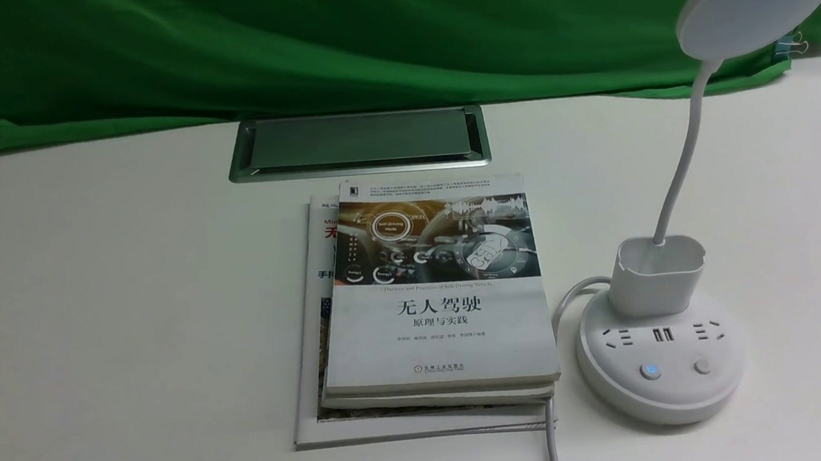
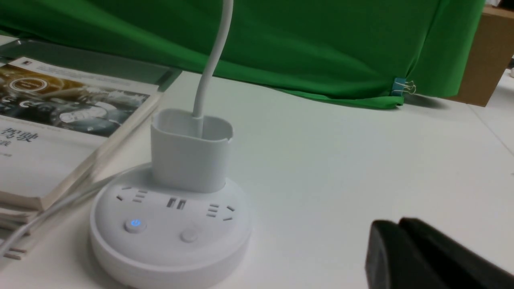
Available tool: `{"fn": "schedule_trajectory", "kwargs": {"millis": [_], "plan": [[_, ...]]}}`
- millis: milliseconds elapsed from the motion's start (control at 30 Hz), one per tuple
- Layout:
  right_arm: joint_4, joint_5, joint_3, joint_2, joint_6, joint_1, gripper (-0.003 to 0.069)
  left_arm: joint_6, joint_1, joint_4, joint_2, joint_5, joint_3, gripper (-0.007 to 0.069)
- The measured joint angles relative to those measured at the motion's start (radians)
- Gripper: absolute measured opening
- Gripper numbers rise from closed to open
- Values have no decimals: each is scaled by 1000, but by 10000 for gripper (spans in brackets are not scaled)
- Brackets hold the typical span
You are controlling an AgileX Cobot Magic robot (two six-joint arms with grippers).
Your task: Turn off the desk lamp on the white desktop by hand.
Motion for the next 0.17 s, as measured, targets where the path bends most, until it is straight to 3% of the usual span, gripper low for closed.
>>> {"fn": "schedule_trajectory", "kwargs": {"millis": [167], "plan": [[0,0,0,0,0,0,31,0,0,0,0,0,0,242]]}}
